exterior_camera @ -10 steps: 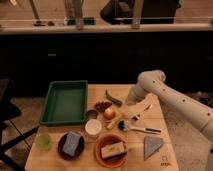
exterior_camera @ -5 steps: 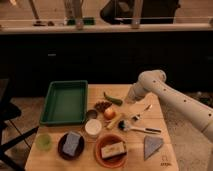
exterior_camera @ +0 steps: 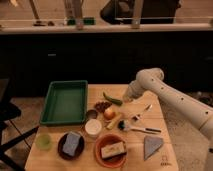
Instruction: Place pepper in tray
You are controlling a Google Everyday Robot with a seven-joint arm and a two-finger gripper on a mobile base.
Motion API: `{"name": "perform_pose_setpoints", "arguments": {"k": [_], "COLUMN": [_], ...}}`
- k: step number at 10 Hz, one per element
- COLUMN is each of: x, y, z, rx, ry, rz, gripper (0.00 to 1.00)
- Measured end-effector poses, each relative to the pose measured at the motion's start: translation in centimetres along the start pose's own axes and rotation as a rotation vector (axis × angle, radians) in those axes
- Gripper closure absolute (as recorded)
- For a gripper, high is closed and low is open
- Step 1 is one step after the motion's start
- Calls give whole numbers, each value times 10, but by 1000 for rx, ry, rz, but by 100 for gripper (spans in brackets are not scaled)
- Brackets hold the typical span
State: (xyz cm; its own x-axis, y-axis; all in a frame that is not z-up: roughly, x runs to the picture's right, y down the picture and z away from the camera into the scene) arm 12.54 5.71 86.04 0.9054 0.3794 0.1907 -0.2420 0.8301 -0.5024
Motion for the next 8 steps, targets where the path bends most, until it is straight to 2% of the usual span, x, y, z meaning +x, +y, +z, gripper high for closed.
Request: {"name": "perform_pose_setpoints", "arguments": {"k": [6,8], "x": [-3,-2], "y": [-8,-14], "z": [19,26], "rx": [-22,5], "ry": [11,8], "rz": [3,7], "gripper": [20,20]}}
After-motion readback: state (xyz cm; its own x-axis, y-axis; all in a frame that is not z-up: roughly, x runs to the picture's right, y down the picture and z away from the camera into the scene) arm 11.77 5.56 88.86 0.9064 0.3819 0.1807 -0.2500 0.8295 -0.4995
